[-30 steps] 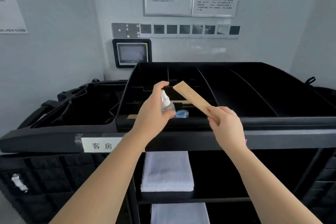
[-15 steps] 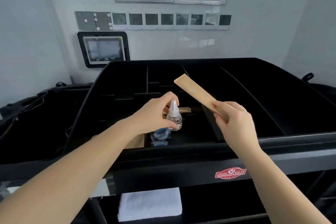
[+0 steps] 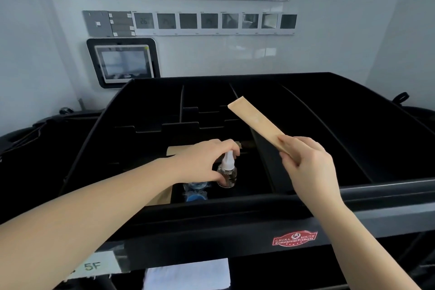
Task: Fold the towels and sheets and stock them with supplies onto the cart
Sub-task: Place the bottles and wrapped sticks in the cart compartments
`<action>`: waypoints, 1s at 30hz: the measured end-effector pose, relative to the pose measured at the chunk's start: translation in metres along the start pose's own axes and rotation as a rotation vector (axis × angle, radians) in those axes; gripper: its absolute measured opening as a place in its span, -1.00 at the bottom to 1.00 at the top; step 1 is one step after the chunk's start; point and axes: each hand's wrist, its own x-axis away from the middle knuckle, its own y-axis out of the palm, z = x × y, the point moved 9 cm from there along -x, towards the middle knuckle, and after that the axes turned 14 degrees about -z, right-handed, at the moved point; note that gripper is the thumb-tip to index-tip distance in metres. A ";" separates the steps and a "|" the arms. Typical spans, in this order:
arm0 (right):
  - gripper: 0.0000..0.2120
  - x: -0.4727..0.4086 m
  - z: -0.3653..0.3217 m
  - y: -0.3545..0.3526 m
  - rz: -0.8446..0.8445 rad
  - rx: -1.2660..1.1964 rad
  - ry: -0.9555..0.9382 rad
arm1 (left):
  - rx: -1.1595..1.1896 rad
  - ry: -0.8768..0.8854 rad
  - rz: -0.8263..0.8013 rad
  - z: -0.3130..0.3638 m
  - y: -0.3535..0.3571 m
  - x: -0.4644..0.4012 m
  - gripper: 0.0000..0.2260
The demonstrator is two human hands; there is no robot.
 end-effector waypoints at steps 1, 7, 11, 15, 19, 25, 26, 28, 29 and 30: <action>-0.67 0.000 0.000 0.000 0.002 -0.003 -0.001 | -0.005 0.009 -0.003 0.000 0.001 0.001 -0.39; -0.68 0.001 0.000 0.000 0.009 -0.010 -0.001 | -0.057 0.103 0.058 0.009 -0.010 0.012 -0.37; -0.68 0.000 0.001 0.001 0.007 -0.007 0.003 | -0.045 0.101 0.118 0.010 -0.016 0.016 -0.58; -0.68 0.000 0.002 0.000 0.022 -0.006 -0.011 | 0.008 0.092 0.125 0.012 -0.015 0.009 -0.66; -0.69 0.000 0.003 0.001 0.020 -0.002 -0.007 | 0.010 0.100 0.107 0.017 -0.012 -0.006 -0.66; -0.68 0.000 0.003 0.001 0.013 0.010 -0.003 | -0.038 0.124 0.109 0.024 -0.009 -0.020 -0.65; -0.68 0.000 0.003 0.001 0.011 0.014 0.001 | -0.049 0.126 0.108 0.025 -0.008 -0.021 -0.65; -0.68 0.000 0.003 0.002 0.008 0.019 0.007 | -0.066 0.134 0.108 0.027 -0.007 -0.024 -0.66; -0.68 0.000 0.003 0.002 0.008 0.018 0.012 | -0.074 0.139 0.109 0.028 -0.006 -0.025 -0.66; -0.68 0.000 0.003 0.001 0.007 0.014 0.017 | -0.087 0.143 0.114 0.029 -0.006 -0.025 -0.65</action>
